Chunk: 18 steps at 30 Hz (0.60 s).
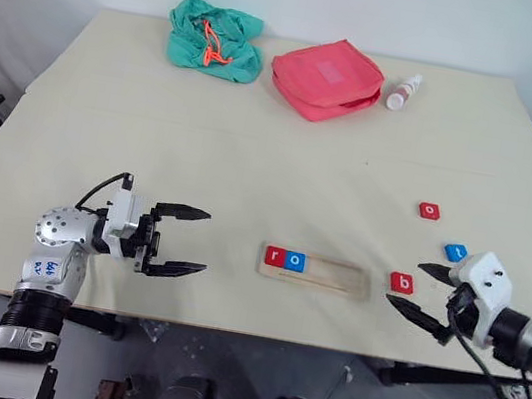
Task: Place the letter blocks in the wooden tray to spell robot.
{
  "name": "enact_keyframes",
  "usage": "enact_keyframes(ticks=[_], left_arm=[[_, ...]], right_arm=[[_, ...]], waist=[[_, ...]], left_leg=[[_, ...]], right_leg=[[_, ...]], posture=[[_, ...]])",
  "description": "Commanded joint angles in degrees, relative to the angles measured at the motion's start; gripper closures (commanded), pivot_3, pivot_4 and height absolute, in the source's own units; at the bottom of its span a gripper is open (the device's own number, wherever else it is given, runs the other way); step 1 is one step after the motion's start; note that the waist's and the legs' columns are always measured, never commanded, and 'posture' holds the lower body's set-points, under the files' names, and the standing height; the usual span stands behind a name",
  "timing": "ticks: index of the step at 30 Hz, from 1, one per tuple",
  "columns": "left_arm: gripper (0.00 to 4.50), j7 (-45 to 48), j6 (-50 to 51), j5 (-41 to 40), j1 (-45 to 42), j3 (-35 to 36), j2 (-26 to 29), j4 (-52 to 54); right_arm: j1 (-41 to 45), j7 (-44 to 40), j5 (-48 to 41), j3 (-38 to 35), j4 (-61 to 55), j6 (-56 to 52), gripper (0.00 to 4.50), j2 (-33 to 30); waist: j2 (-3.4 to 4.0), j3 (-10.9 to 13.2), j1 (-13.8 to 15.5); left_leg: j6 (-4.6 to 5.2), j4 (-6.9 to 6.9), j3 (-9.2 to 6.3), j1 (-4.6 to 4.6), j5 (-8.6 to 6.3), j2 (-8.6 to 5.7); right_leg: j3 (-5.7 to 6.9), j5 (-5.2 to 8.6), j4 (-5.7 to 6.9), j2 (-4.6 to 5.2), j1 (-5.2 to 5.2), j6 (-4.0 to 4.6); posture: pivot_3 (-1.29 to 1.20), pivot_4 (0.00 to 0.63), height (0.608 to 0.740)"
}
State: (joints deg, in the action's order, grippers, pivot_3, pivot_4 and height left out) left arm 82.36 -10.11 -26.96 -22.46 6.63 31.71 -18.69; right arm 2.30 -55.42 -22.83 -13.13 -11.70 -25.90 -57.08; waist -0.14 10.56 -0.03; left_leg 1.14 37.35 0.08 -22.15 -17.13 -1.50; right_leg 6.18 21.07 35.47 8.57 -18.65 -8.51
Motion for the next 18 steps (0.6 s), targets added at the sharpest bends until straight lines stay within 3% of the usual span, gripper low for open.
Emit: enact_keyframes(ticks=[1,9,18], left_arm=[[0.00,0.4,-0.6,-1.2,0.8,1.2,0.8,1.4],[0.00,-2.3,-0.4,-1.5,4.5,2.7,1.2,5.7],[0.00,-4.4,0.5,-2.1,8.3,3.4,1.7,9.8]], right_arm=[[4.9,-7.7,2.7,4.1,7.4,6.3,0.03,-2.3],[18.1,-17.8,11.1,15.1,23.0,15.5,0.03,-2.3],[21.9,-20.1,14.3,17.5,28.3,19.6,0.03,-0.9]], waist=[[-0.01,0.0,0.0],[-0.01,0.0,0.0],[-0.01,0.0,0.1]], left_leg=[[0.00,-0.01,-0.04,0.00,0.00,0.04],[0.00,0.07,-0.10,-0.09,-0.01,0.03],[0.00,0.12,-0.13,-0.12,0.00,0.04]], right_leg=[[0.05,0.00,0.02,-0.01,0.00,0.00],[0.18,0.00,-0.01,0.02,0.00,0.00],[0.20,0.00,-0.02,0.02,0.01,0.00]], posture=[[0.00,0.150,0.740],[0.00,0.150,0.740],[0.00,0.150,0.740]])
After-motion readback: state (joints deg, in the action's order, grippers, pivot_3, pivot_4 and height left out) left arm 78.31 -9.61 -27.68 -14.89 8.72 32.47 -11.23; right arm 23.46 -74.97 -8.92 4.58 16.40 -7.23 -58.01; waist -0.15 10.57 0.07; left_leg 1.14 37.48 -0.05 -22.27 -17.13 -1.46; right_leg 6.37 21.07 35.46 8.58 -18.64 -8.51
